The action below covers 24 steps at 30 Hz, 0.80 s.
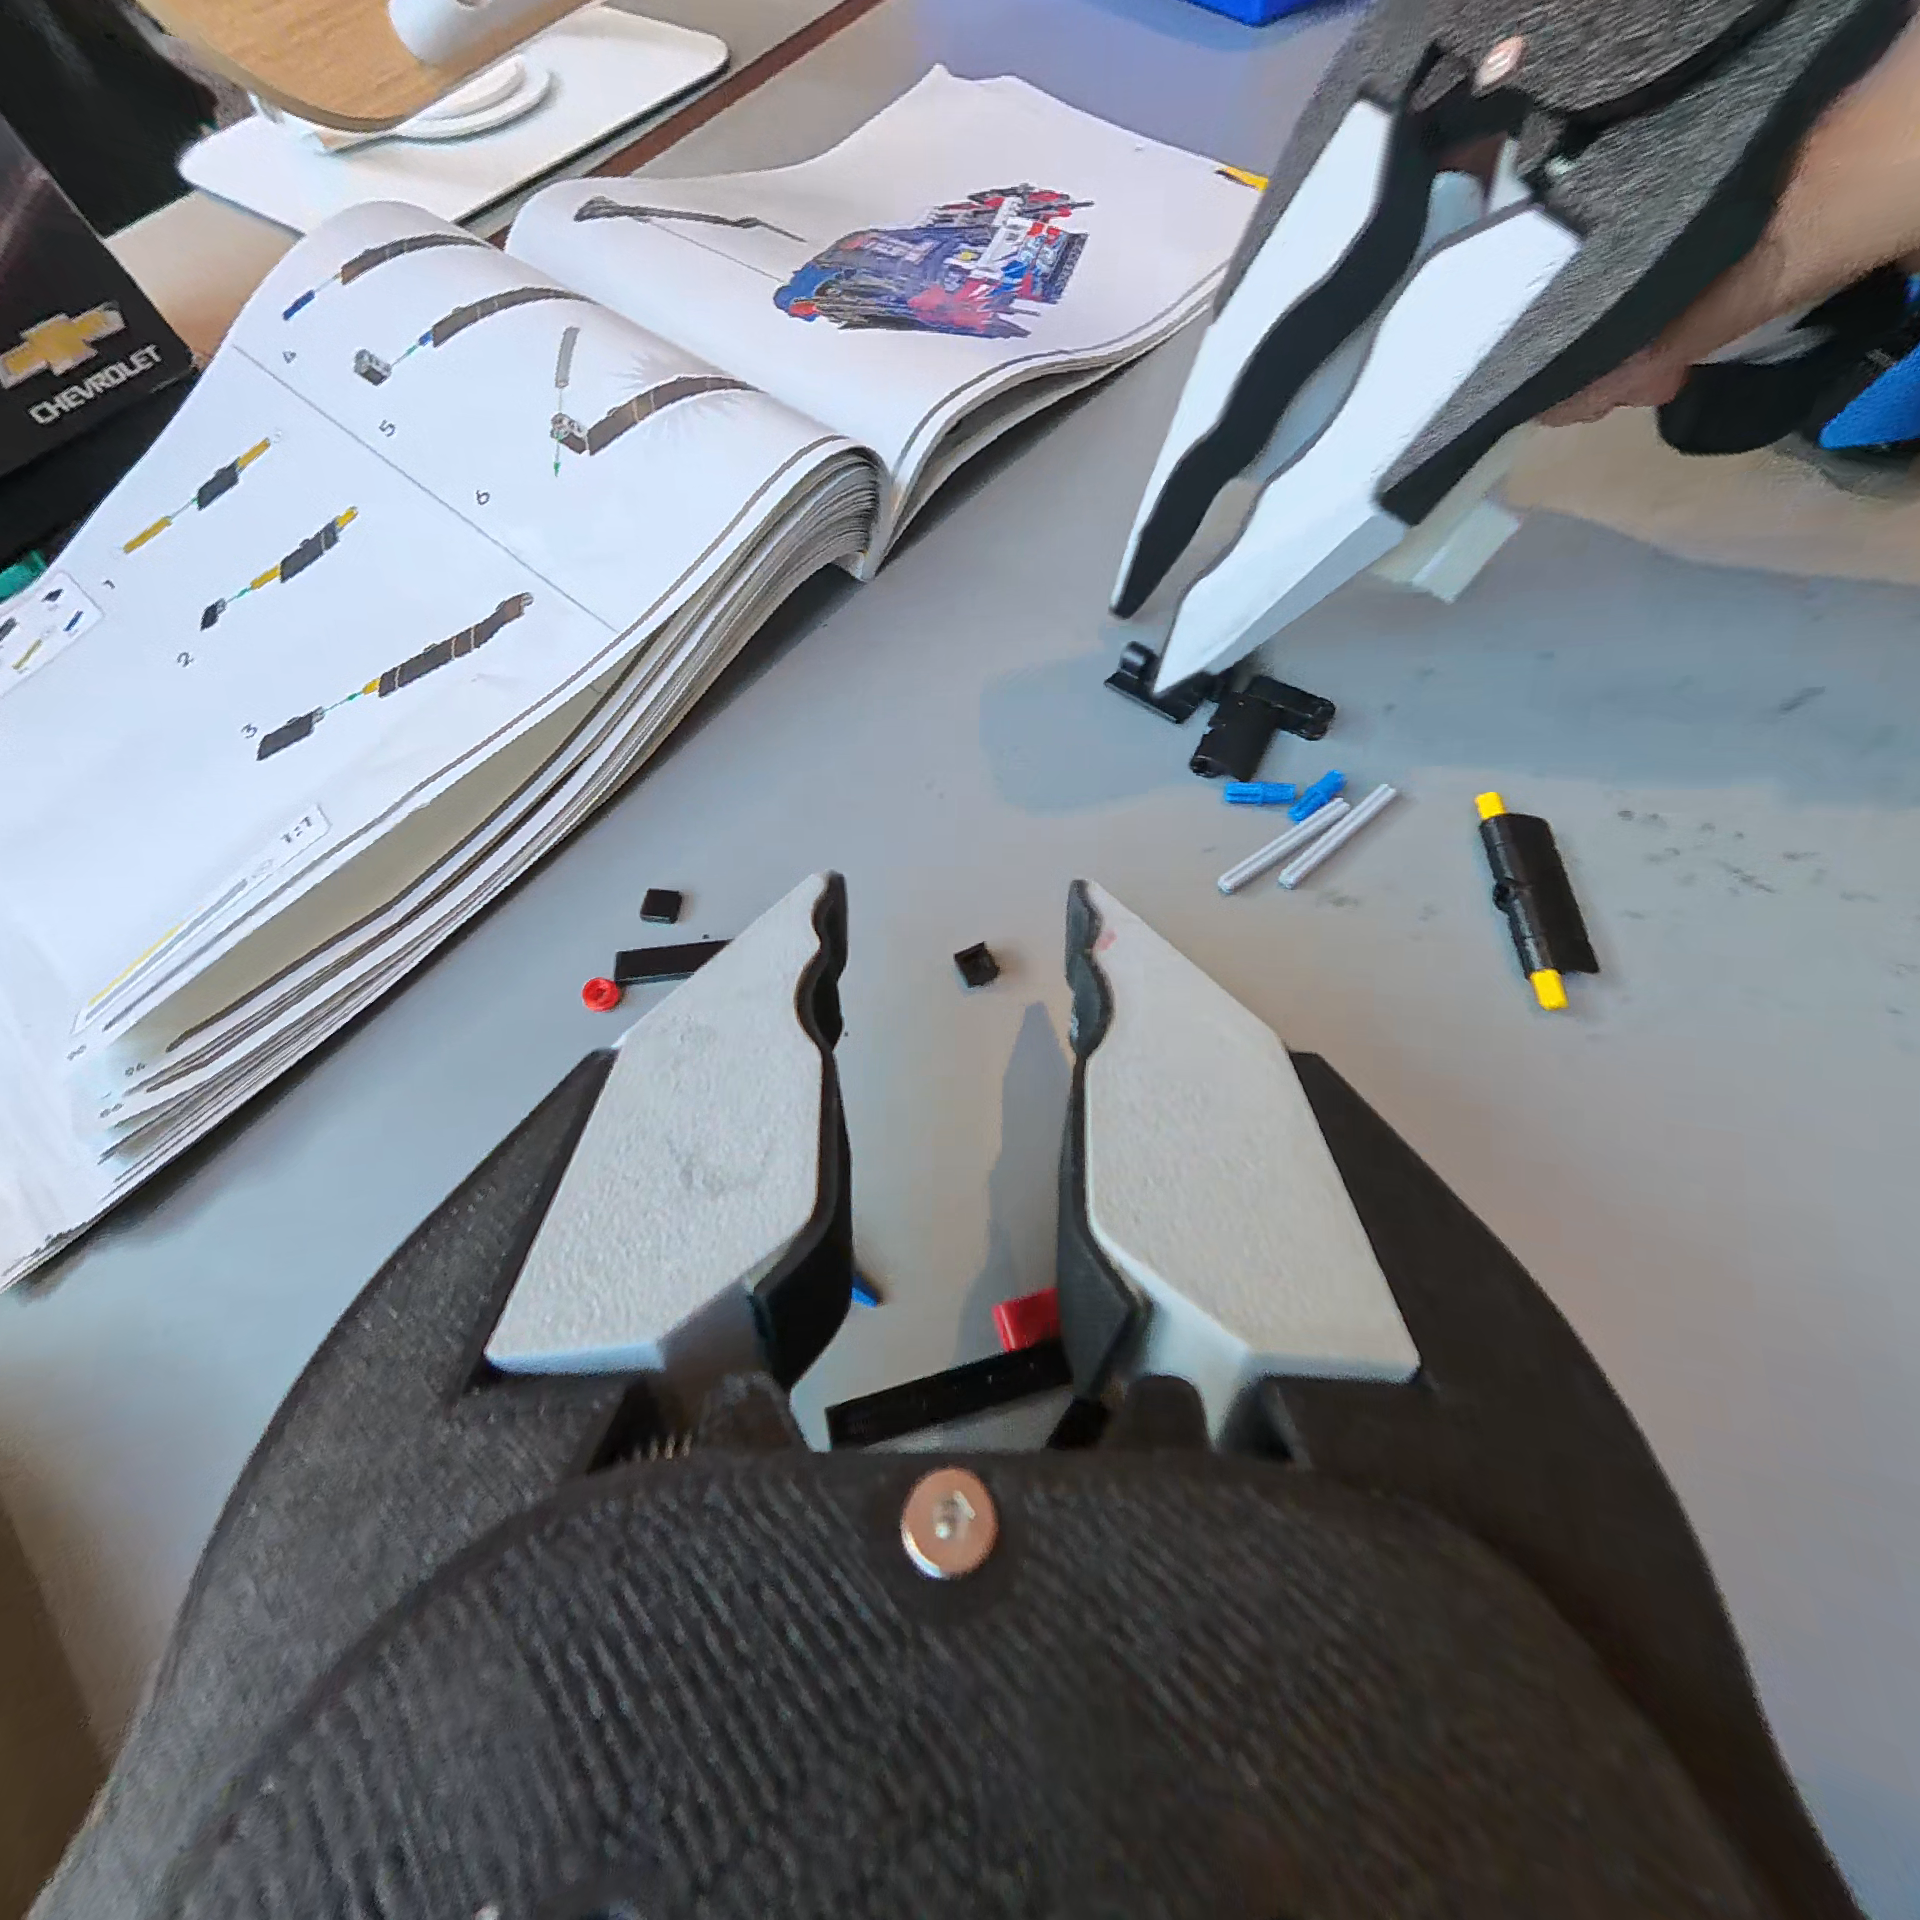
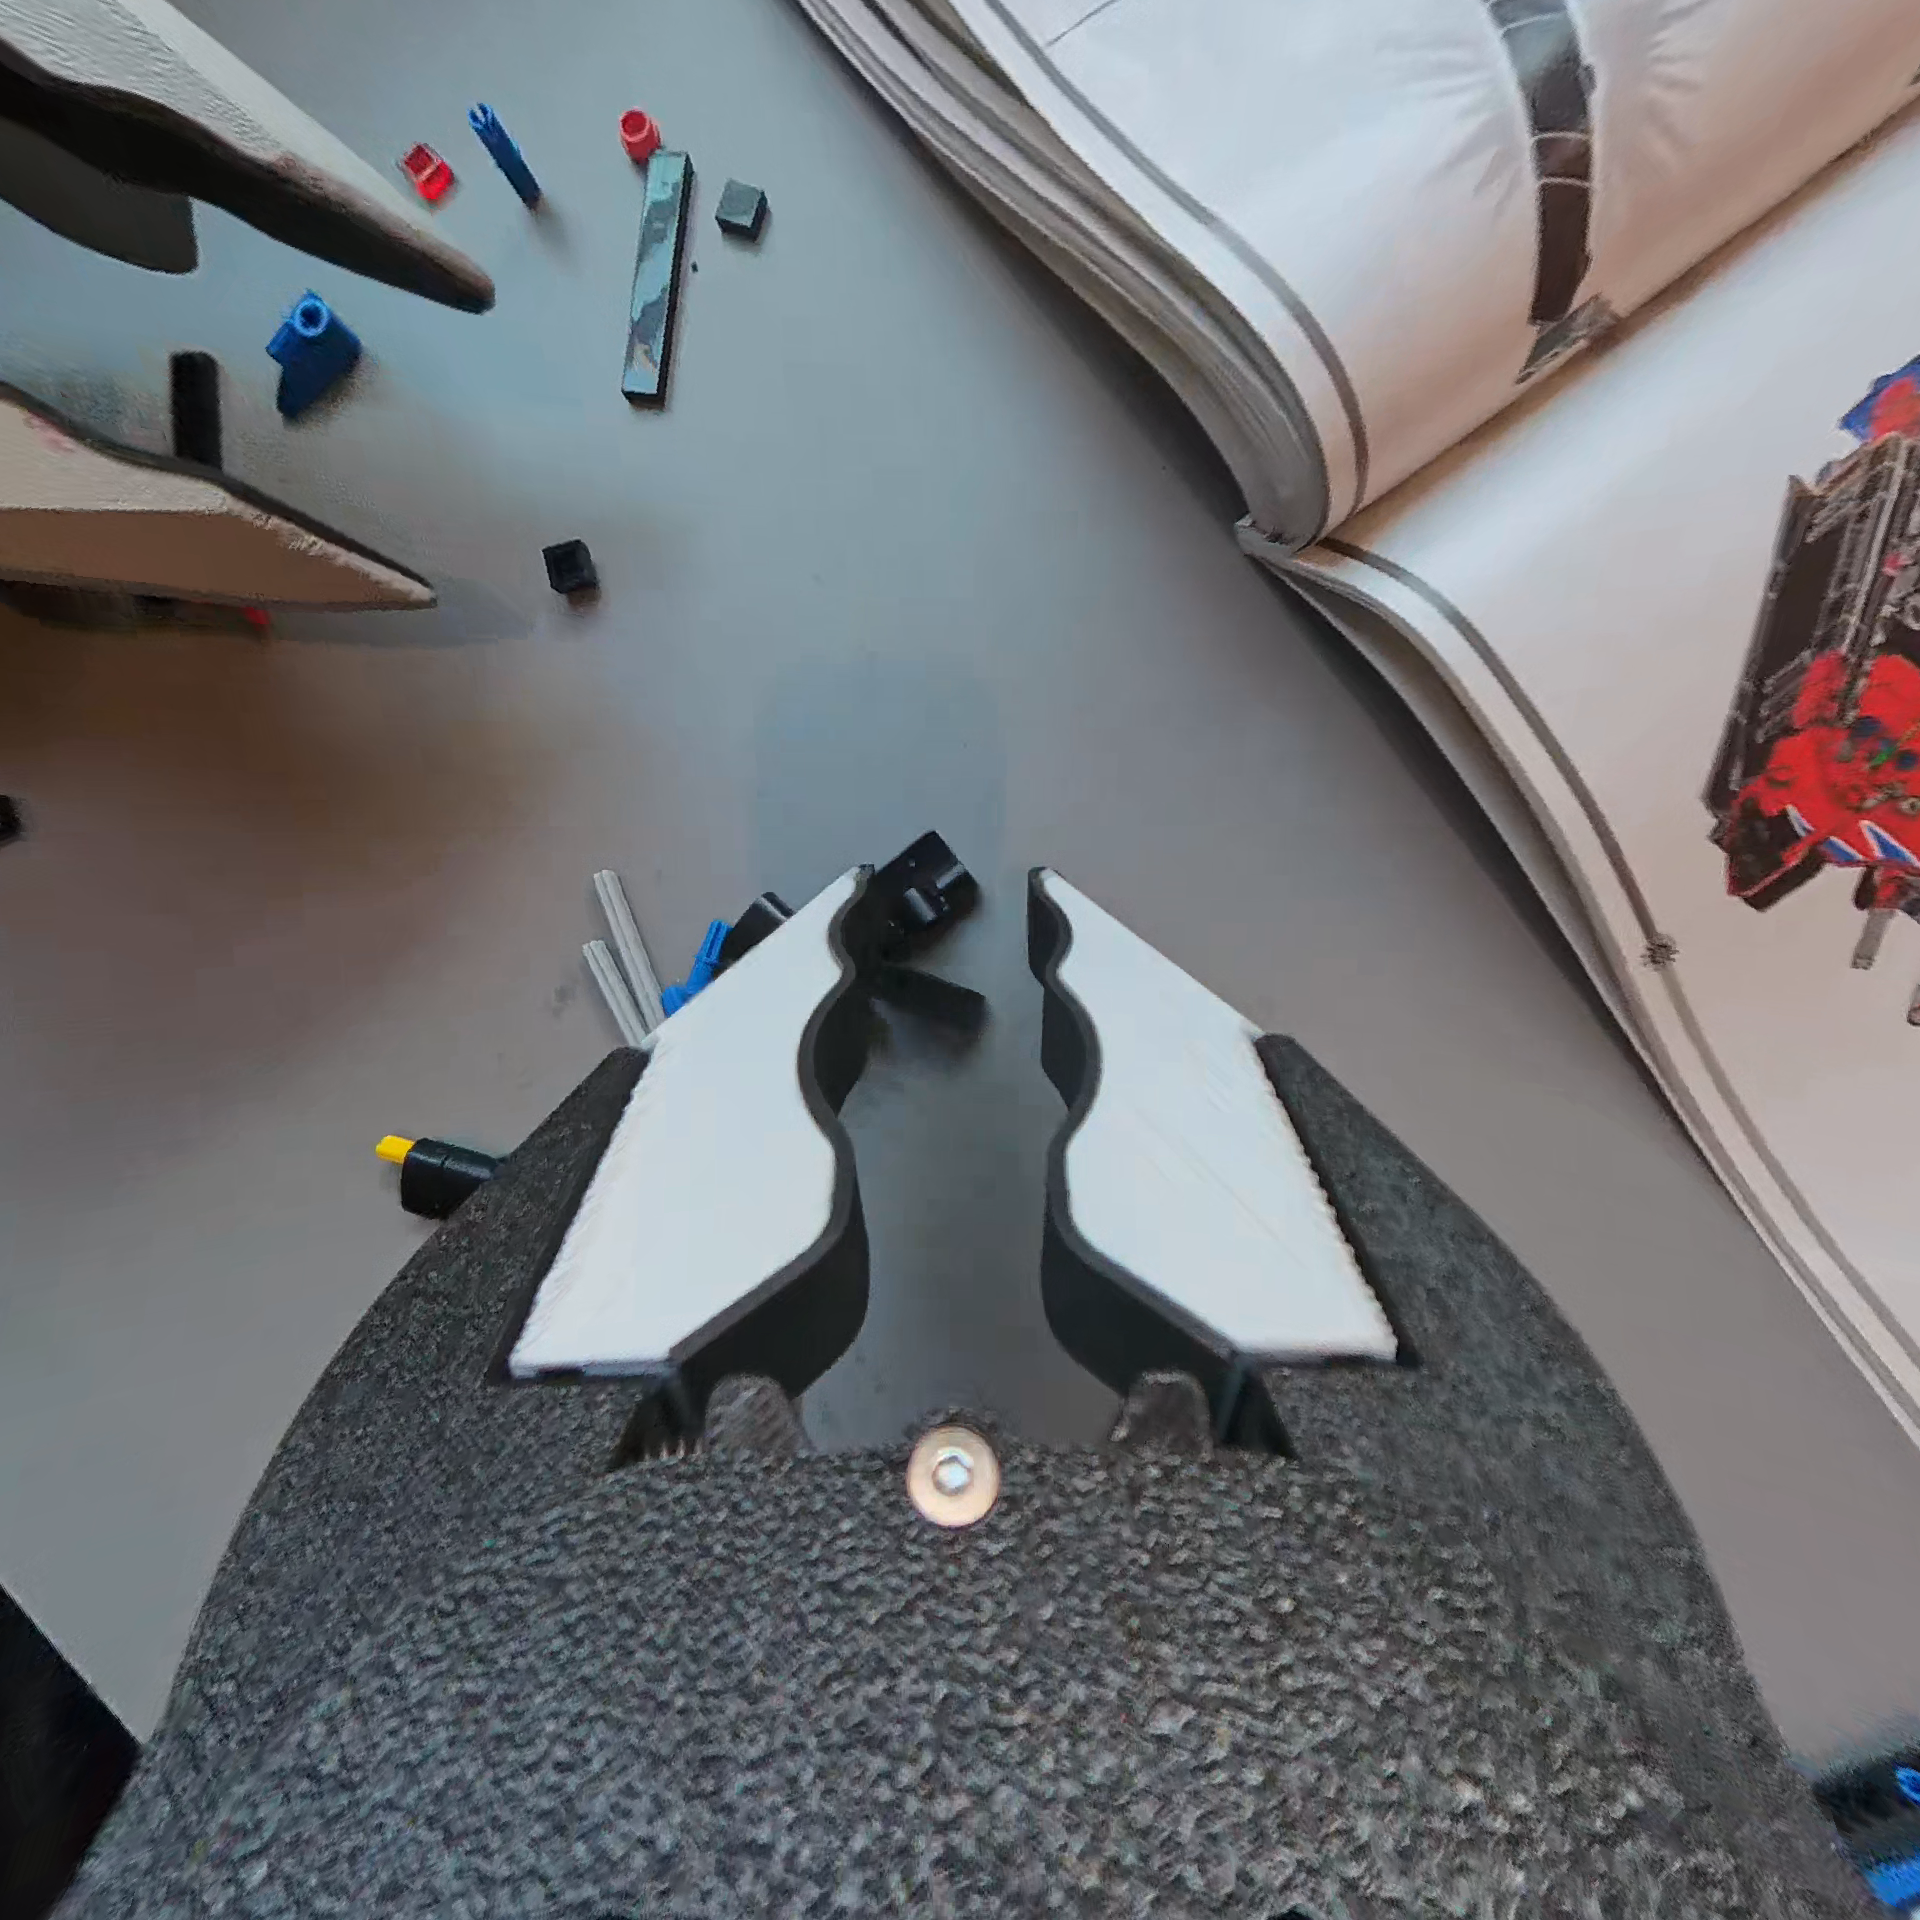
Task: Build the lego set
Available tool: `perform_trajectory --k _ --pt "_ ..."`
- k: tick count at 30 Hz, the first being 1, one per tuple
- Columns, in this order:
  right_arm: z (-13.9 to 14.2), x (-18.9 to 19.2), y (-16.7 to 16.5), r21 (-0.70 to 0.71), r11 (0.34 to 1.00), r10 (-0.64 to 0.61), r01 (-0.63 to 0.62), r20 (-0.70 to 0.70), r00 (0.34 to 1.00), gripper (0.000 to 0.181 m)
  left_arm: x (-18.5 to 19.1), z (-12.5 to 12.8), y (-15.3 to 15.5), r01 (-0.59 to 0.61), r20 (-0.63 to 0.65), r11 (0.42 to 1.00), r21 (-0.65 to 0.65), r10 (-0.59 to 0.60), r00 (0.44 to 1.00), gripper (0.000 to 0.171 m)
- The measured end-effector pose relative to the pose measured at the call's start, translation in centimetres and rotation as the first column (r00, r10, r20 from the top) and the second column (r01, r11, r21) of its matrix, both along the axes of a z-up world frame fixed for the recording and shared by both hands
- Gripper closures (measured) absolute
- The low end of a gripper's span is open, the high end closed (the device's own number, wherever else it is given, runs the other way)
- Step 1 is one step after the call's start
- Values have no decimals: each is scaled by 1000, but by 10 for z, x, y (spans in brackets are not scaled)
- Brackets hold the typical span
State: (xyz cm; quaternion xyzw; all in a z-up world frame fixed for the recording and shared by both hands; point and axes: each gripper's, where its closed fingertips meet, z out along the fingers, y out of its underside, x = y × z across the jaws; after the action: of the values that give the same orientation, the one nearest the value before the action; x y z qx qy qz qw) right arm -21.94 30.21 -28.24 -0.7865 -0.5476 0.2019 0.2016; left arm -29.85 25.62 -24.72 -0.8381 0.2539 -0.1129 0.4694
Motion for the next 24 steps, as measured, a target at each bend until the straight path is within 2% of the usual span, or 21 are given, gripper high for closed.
perform_trajectory --k 1,4,8,11,15,18,21,24 --pt "-2 -1 0 -3 1000 -2 2 10 1000 153 3 -1 -1 8 -3 1000 -3 -8 1000 132" --pt "-3 -4 0 10 1000 20 -20 20 1000 168 10 -1 -5 35 -2 999 -10 -35 999 132" --pt "-2 -5 3 52 998 35 -35 8 999 174 15 -1 -8 55 -32 998 5 -55 998 132" --pt "3 -7 4 87 996 31 -26 -58 998 174 18 3 -9 60 -29 998 21 -59 998 133" --pt "10 -1 7 106 994 -13 28 -142 990 174 34 3 -8 96 39 995 -11 -96 995 136" --pt "39 -1 5 144 988 -18 62 -289 957 174 47 7 -2 117 41 993 -14 -116 992 137" --pt "81 1 -6 185 978 8 94 -485 874 174 68 21 3 153 90 988 -15 -151 984 139" --pt "105 11 -18 220 967 27 128 -589 808 174 96 40 2 200 168 980 0 -197 966 144"
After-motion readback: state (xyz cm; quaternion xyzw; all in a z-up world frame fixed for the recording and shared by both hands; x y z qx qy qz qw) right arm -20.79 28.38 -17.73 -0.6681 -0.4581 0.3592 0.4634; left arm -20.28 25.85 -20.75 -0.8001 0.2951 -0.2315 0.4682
